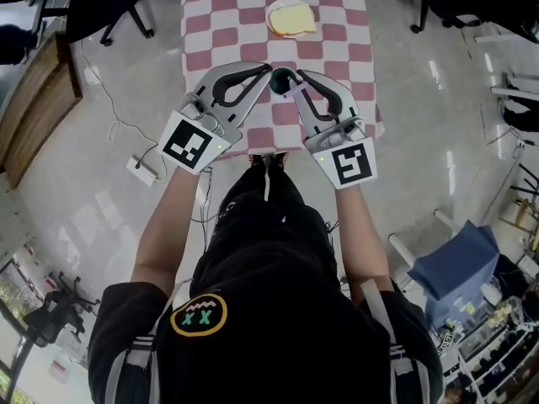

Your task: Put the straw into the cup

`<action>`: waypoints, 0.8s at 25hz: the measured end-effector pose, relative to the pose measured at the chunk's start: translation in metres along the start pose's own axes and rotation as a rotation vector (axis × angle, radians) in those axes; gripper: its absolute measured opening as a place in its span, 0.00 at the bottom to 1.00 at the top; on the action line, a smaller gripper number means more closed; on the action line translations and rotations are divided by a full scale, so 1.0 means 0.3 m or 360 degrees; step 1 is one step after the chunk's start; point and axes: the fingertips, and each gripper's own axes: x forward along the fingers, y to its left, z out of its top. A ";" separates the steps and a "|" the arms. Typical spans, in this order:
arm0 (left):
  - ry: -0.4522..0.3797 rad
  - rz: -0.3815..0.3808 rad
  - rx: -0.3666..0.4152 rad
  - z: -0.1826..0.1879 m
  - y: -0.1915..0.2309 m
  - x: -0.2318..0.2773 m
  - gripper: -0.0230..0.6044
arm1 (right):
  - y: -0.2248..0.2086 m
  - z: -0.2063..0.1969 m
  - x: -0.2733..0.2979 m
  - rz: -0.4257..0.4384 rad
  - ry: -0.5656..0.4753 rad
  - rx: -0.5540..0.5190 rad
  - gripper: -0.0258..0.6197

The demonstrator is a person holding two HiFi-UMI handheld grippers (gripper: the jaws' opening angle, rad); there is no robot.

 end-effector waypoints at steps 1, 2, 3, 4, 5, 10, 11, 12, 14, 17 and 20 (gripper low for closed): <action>0.0001 0.0002 -0.0003 -0.009 0.002 0.006 0.07 | -0.004 -0.012 0.003 0.0000 0.0006 0.0000 0.13; 0.0001 0.0004 -0.0006 -0.018 0.005 0.011 0.07 | -0.009 -0.024 0.007 0.0000 0.0010 0.0001 0.13; -0.0001 0.0006 -0.0009 -0.026 0.008 0.017 0.07 | -0.013 -0.036 0.012 0.0000 0.0011 0.0004 0.13; -0.0002 0.0008 -0.0012 -0.036 0.011 0.022 0.07 | -0.017 -0.048 0.016 -0.0002 0.0011 0.0008 0.13; -0.0002 0.0009 -0.0014 -0.046 0.014 0.026 0.07 | -0.020 -0.060 0.021 -0.0004 0.0013 0.0011 0.13; 0.0005 0.0016 -0.0035 -0.101 0.028 0.038 0.07 | -0.024 -0.131 0.044 -0.0001 0.0037 0.0017 0.13; 0.0005 0.0019 -0.0040 -0.112 0.031 0.041 0.07 | -0.024 -0.146 0.047 -0.0001 0.0043 0.0022 0.13; 0.0006 0.0020 -0.0042 -0.124 0.035 0.044 0.07 | -0.026 -0.162 0.050 -0.0002 0.0047 0.0029 0.13; 0.0012 0.0021 -0.0040 -0.152 0.041 0.052 0.07 | -0.031 -0.192 0.055 -0.0009 0.0047 0.0041 0.13; 0.0024 0.0023 -0.0038 -0.195 0.051 0.059 0.07 | -0.036 -0.235 0.063 -0.0017 0.0035 0.0057 0.13; 0.0035 0.0024 -0.0037 -0.240 0.058 0.068 0.07 | -0.042 -0.285 0.071 -0.0022 0.0032 0.0075 0.13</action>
